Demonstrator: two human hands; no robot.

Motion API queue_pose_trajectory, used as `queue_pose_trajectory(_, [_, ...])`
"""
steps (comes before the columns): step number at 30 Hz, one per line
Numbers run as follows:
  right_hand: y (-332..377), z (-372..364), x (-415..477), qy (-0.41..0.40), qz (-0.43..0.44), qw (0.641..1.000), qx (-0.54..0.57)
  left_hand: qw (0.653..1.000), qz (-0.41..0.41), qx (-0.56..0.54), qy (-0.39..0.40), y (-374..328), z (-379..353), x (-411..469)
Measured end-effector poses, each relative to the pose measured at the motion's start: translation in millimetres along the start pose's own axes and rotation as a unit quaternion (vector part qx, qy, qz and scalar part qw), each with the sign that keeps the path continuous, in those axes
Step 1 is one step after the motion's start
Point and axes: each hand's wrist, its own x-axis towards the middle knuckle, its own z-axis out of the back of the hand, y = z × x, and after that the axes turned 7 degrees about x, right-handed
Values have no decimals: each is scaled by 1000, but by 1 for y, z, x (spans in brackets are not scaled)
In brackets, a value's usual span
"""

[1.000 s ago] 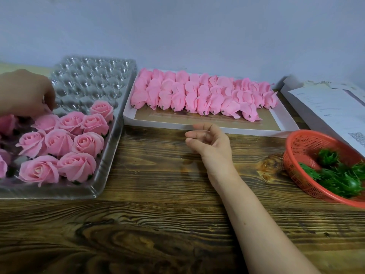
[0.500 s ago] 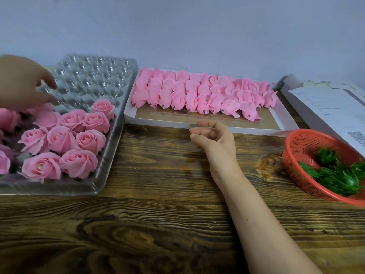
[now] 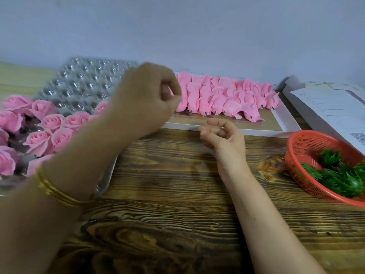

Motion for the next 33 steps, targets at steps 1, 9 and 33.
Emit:
queue_pose_trajectory(1, [0, 1, 1, -5, 3, 1000, 5, 1000, 12, -20, 10, -2, -15, -1])
queue_pose_trajectory(9, [9, 16, 14, -93, 13, 995, 40, 987, 123, -79, 73, 8, -98, -14])
queue_pose_trajectory(33, [47, 83, 139, -234, -33, 935, -264, 960, 198, -168, 103, 25, -122, -21])
